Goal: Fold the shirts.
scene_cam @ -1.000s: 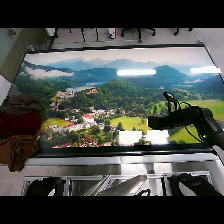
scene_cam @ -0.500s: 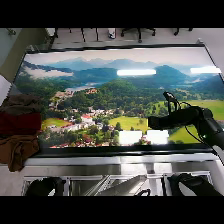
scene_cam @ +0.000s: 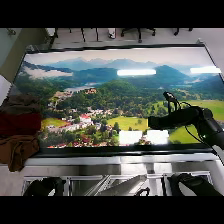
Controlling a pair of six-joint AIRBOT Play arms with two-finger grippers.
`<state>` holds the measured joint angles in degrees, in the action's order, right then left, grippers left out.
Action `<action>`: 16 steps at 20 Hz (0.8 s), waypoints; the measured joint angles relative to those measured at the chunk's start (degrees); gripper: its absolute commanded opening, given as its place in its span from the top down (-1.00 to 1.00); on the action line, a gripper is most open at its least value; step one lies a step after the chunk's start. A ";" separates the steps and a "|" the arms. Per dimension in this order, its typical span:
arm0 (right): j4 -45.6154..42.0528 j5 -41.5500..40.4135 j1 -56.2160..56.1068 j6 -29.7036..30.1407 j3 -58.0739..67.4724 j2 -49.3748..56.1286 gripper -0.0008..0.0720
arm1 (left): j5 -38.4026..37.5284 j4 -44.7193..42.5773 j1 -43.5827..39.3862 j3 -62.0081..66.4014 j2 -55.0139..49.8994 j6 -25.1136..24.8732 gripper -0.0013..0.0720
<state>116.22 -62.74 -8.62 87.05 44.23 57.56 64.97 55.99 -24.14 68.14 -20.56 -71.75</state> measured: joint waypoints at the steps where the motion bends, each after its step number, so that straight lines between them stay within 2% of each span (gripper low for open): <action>1: 0.00 0.00 0.00 0.00 0.00 0.00 0.92 | 2.29 -7.41 0.28 1.05 -5.73 0.46 0.89; 4: -0.02 0.00 0.00 0.00 0.00 0.00 0.92 | 5.35 -19.34 4.44 5.22 -23.80 -0.13 0.90; 6: -0.02 0.09 0.00 0.00 0.00 0.00 0.92 | 6.01 -19.47 8.55 8.79 -34.86 -1.07 0.90; 12: -0.09 0.20 0.00 0.00 0.00 0.02 0.92 | 1.07 -0.33 21.24 19.02 -59.54 -9.53 0.89; 16: -0.07 0.28 0.00 0.00 0.00 0.02 0.92 | 1.51 5.68 27.15 25.11 -70.53 -12.46 0.89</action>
<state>116.16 -62.46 -8.62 87.05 44.23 57.58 66.48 61.67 3.01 93.25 -91.09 -84.20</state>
